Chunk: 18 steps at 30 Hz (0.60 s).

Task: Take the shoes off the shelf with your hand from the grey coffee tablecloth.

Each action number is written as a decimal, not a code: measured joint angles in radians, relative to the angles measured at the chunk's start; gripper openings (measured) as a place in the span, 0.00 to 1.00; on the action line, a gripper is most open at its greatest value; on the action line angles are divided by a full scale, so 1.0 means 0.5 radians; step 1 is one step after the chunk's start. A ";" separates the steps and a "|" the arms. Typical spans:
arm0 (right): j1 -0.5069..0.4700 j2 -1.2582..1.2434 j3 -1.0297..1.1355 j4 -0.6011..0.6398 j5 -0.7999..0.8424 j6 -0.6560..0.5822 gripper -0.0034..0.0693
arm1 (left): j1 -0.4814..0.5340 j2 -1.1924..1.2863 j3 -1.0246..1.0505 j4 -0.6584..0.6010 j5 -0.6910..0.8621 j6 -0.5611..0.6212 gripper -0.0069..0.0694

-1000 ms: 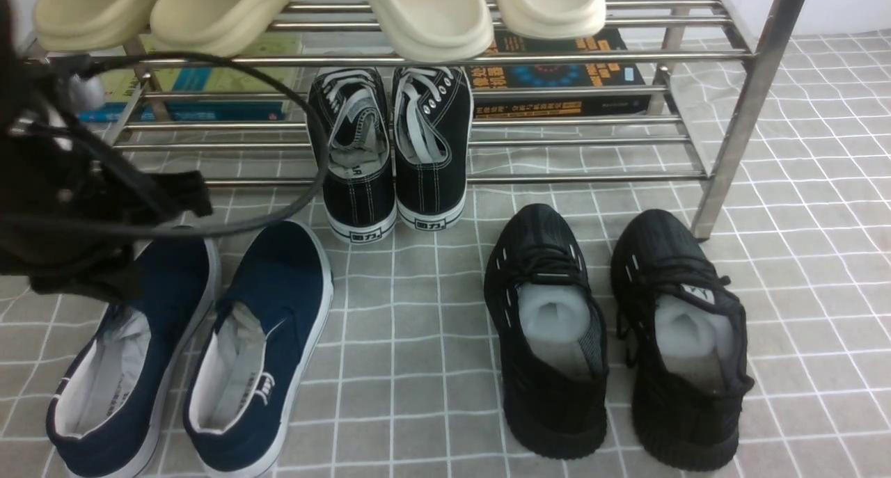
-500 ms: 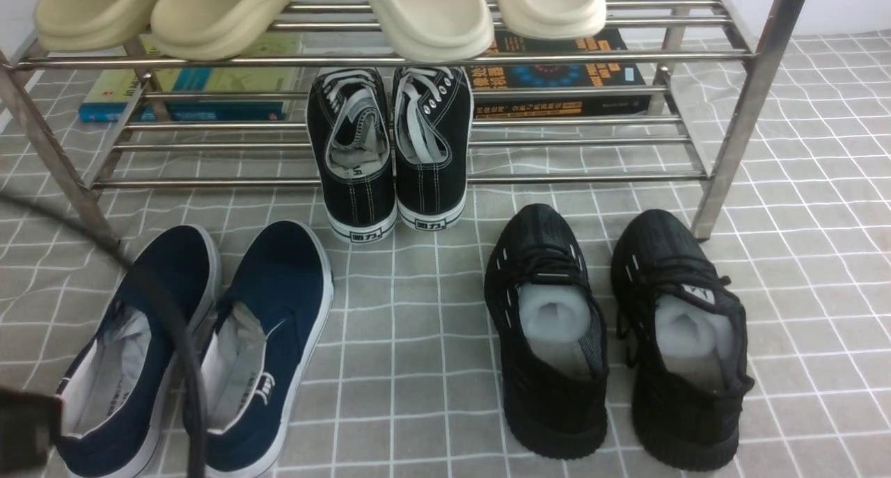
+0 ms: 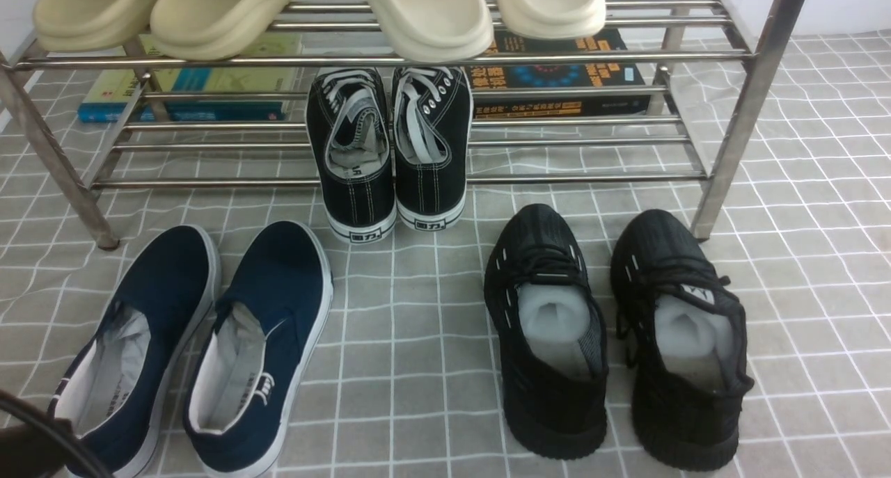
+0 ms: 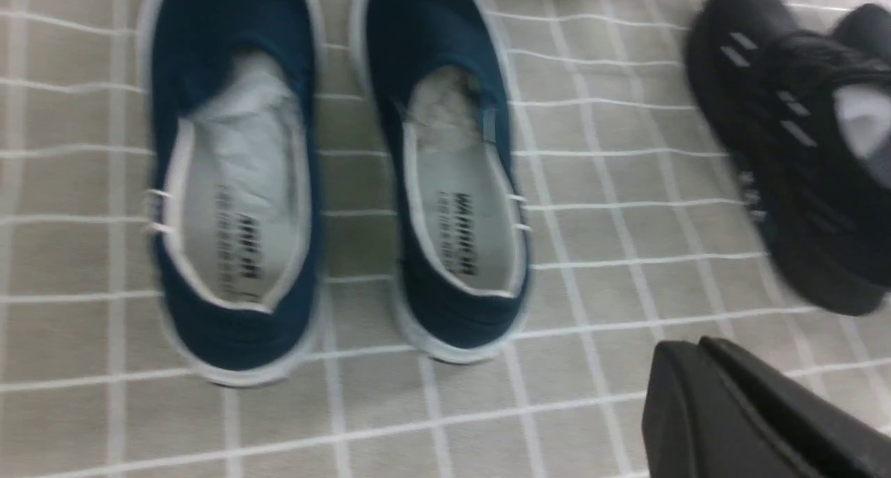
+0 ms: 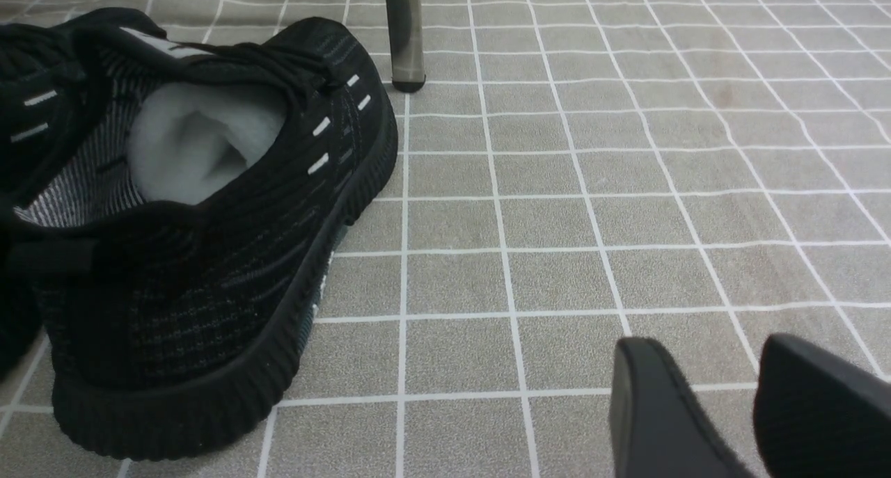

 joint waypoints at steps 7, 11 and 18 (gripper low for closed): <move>0.000 0.000 0.000 0.000 0.000 0.000 0.38 | 0.000 0.000 0.000 0.147 0.000 -0.008 0.10; 0.000 0.000 0.000 0.000 0.000 0.000 0.38 | 0.000 0.000 0.063 0.154 -0.056 0.032 0.11; 0.000 0.000 0.000 0.000 0.000 0.000 0.38 | 0.000 -0.032 0.384 0.142 -0.688 0.138 0.11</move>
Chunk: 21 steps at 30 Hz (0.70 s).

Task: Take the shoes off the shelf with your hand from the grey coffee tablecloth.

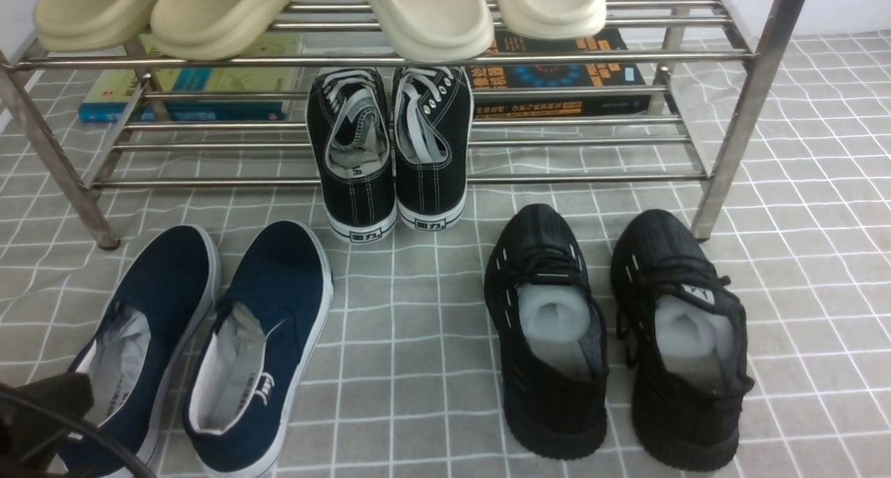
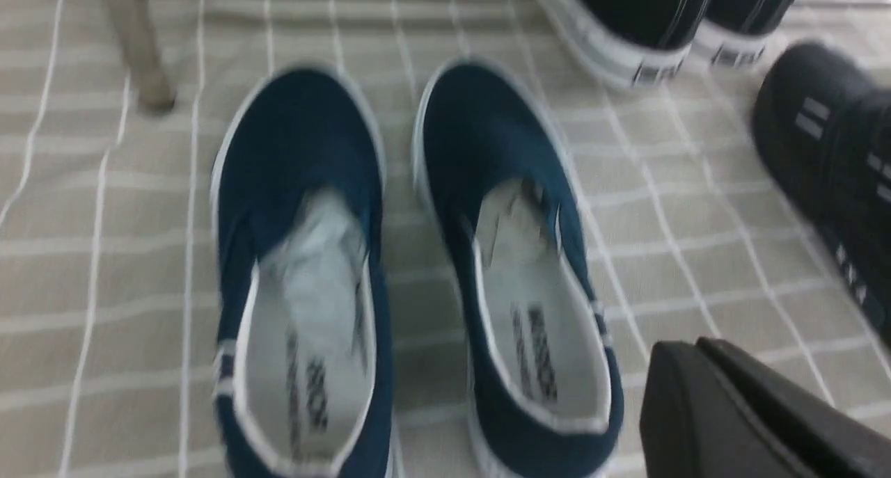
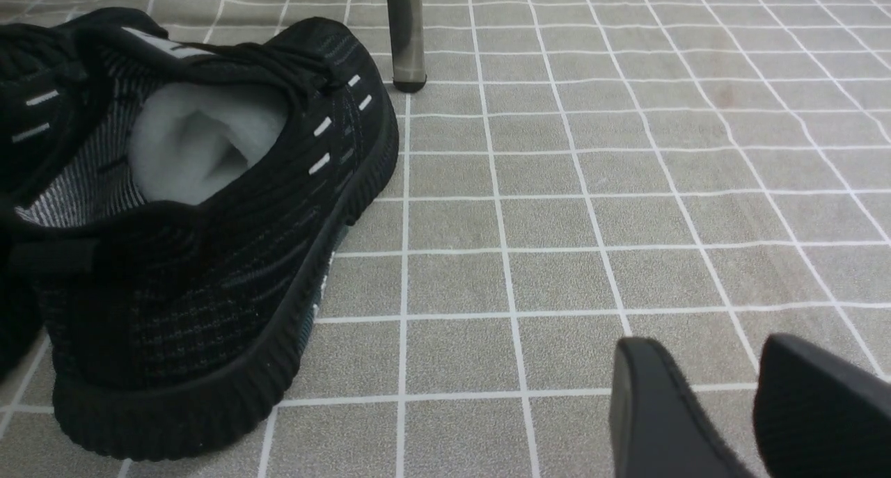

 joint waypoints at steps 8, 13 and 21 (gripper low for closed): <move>0.000 0.000 0.000 0.000 0.000 0.000 0.38 | 0.296 -0.414 0.436 0.000 -0.349 0.012 0.12; 0.000 0.000 0.000 0.000 0.000 0.000 0.38 | 0.497 -0.570 0.643 0.013 -0.361 0.010 0.12; 0.000 0.000 0.000 0.000 0.000 0.000 0.38 | 0.508 -0.713 0.857 0.134 -0.359 0.010 0.14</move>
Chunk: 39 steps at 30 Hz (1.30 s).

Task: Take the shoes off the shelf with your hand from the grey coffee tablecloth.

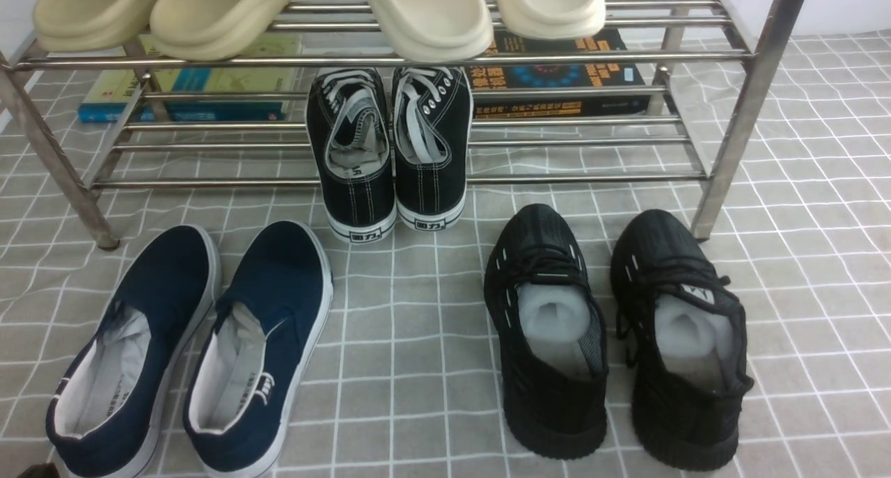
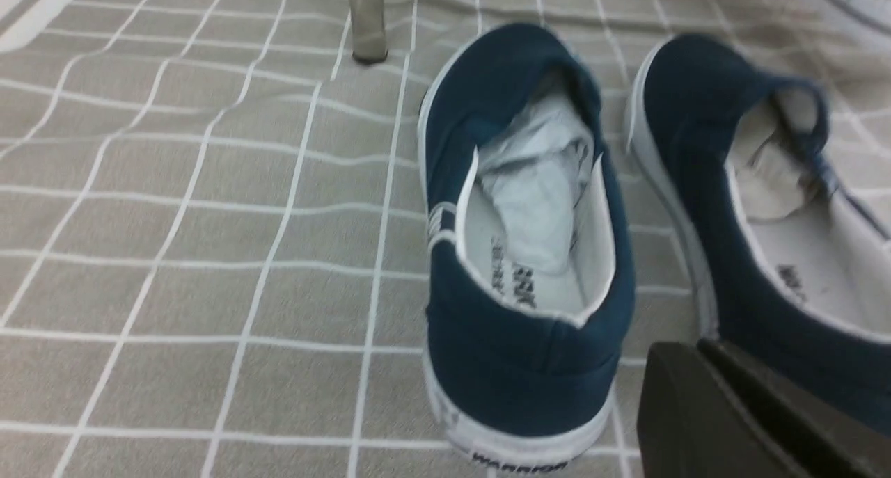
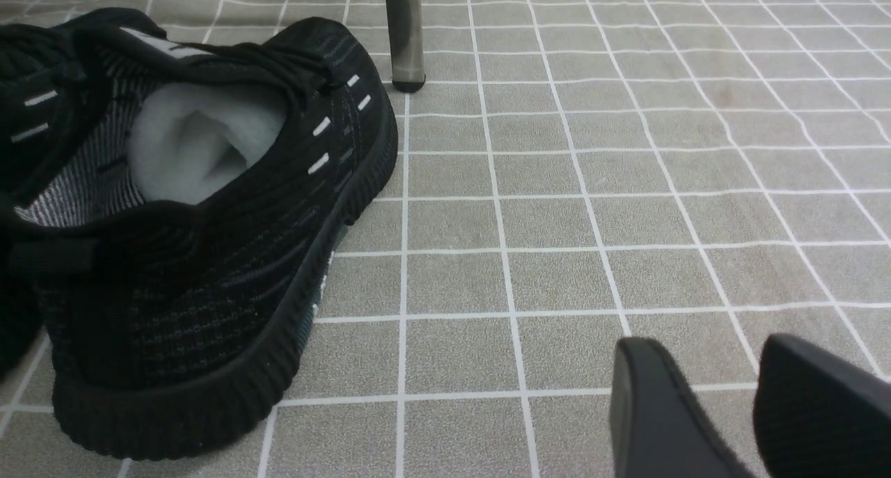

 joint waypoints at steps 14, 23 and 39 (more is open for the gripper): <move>0.000 0.000 0.000 0.000 0.000 0.000 0.38 | 0.000 -0.031 0.006 0.008 -0.015 0.000 0.16; 0.000 0.000 0.000 0.000 0.000 0.000 0.38 | 0.000 -0.031 0.006 0.080 -0.011 0.000 0.16; 0.000 0.000 0.000 0.000 0.000 0.000 0.38 | 0.199 -0.031 0.006 0.222 -0.001 0.000 0.18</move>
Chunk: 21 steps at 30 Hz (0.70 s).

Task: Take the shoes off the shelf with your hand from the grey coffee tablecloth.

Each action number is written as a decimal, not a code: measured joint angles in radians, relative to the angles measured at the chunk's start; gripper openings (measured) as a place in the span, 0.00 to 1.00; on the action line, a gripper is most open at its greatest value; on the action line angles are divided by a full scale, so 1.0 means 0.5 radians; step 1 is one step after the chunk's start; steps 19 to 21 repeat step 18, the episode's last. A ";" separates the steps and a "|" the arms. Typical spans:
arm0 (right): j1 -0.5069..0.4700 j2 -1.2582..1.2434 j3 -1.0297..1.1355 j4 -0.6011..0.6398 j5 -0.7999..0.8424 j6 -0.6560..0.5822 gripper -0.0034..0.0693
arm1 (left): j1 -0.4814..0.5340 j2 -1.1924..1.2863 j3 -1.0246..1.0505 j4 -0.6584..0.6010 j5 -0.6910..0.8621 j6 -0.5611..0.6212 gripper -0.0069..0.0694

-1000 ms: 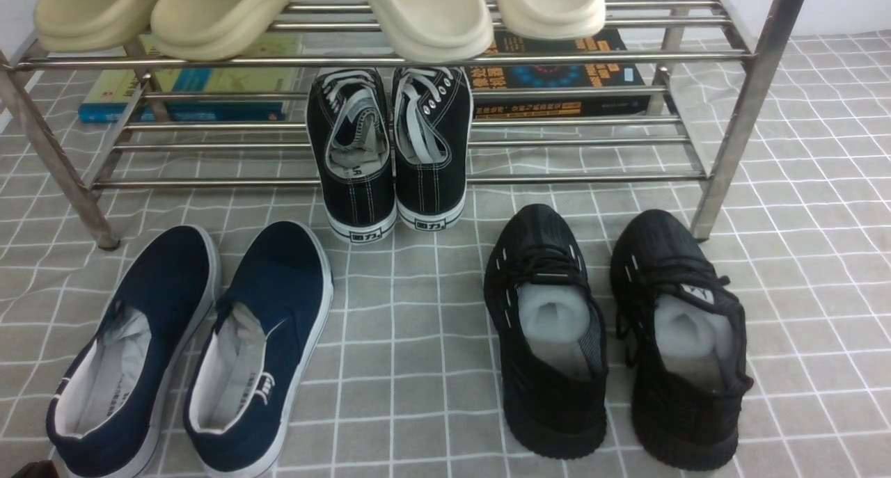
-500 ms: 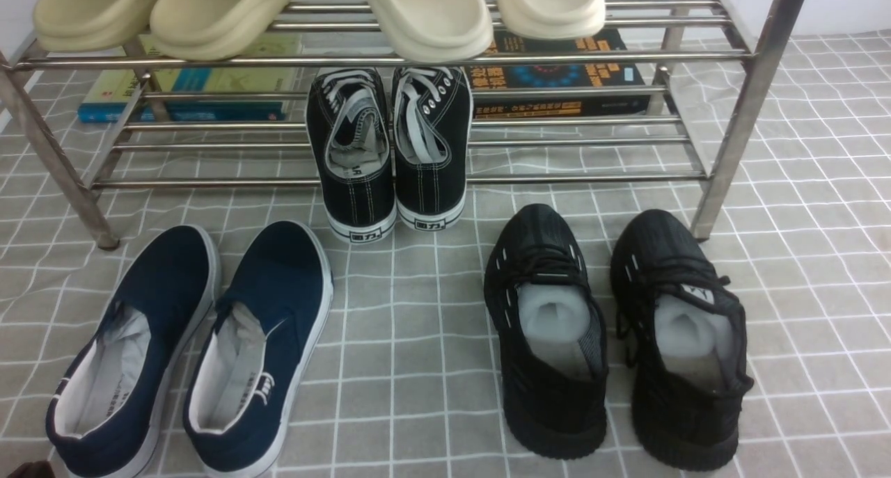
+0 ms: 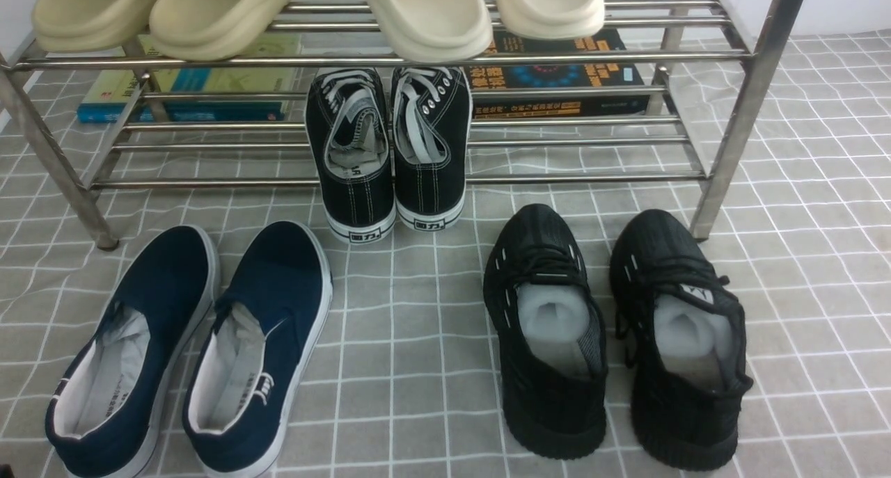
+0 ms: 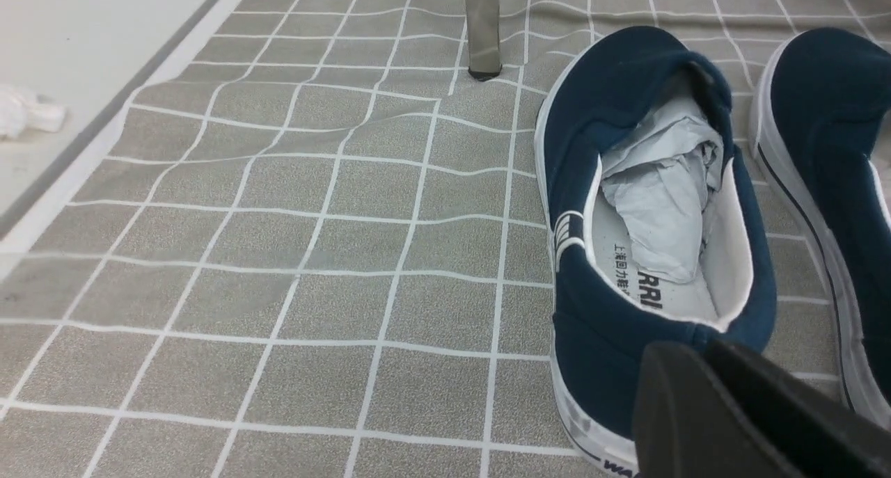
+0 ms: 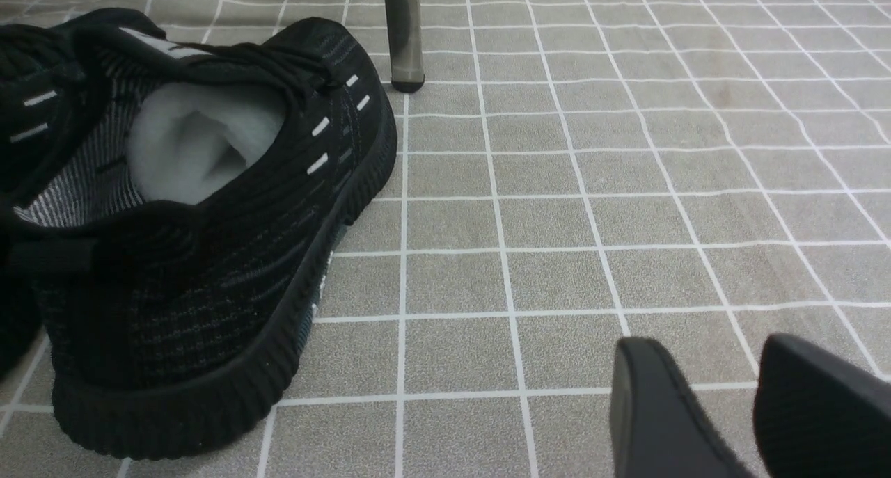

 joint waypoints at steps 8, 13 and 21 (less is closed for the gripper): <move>0.000 0.000 0.000 0.000 0.000 0.000 0.38 | -0.092 0.000 0.000 0.020 0.002 0.000 0.19; 0.000 0.000 0.000 0.000 0.000 0.000 0.38 | -0.122 0.000 0.000 0.022 0.004 0.000 0.20; 0.000 0.000 0.000 0.000 0.000 0.000 0.38 | -0.122 0.000 0.000 0.023 0.004 0.000 0.20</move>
